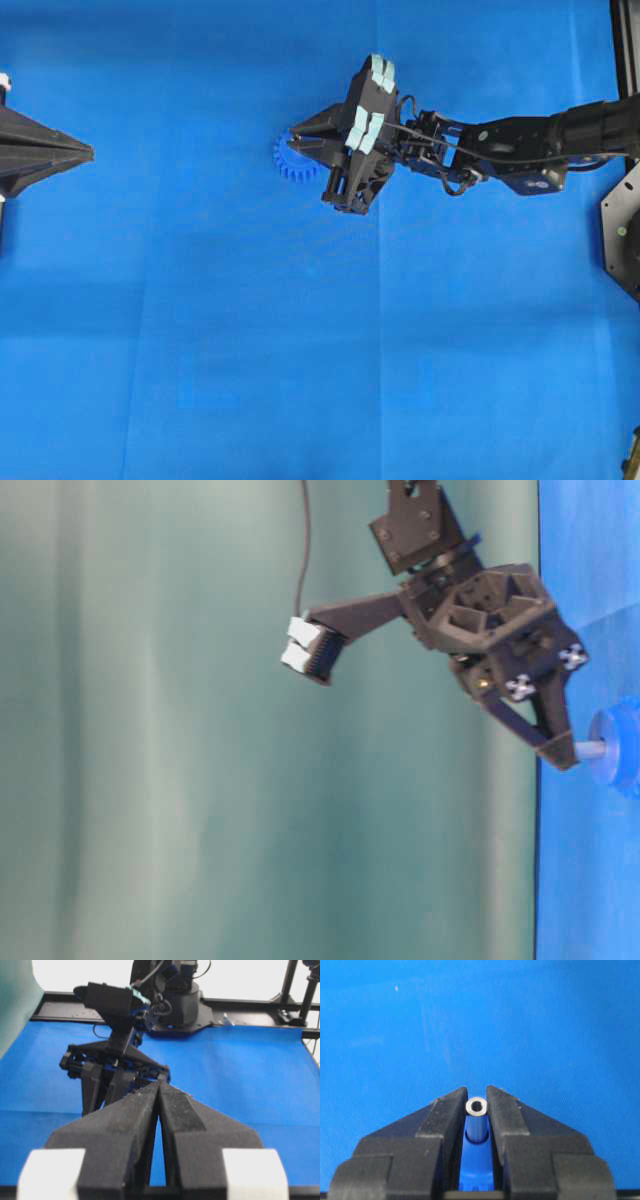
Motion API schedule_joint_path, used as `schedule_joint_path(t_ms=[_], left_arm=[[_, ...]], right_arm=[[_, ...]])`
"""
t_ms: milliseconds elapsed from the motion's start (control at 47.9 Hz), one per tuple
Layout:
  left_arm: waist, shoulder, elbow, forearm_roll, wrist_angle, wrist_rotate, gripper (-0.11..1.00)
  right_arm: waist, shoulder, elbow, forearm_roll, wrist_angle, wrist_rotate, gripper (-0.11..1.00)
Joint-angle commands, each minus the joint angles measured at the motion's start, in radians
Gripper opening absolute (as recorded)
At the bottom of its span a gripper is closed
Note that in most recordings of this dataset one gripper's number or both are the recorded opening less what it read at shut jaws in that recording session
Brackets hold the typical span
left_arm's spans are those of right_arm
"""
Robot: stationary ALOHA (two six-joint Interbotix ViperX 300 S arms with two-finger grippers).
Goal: Insert the shaft placed at a random location into the center hole of the small gear at another random location.
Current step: 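Align the shaft above the gear's center hole with the right gripper, then lower the shaft into the gear's center hole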
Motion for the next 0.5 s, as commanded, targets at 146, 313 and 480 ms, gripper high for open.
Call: schedule_joint_path(t_ms=[146,313,480], left_arm=[[0.003,0.005,-0.011,0.002,-0.003,0.000,0.00],[0.003,0.005,-0.011,0.002,-0.005,-0.002,0.00],[0.003,0.005,-0.012,0.002,-0.003,0.000,0.00]], right_arm=[[0.002,0.020,-0.014,0.003,-0.017,-0.002,0.03],[0.002,0.020,-0.009,0.003,-0.014,-0.002,0.03],[0.003,0.020,-0.009,0.003,-0.012,-0.002,0.03]])
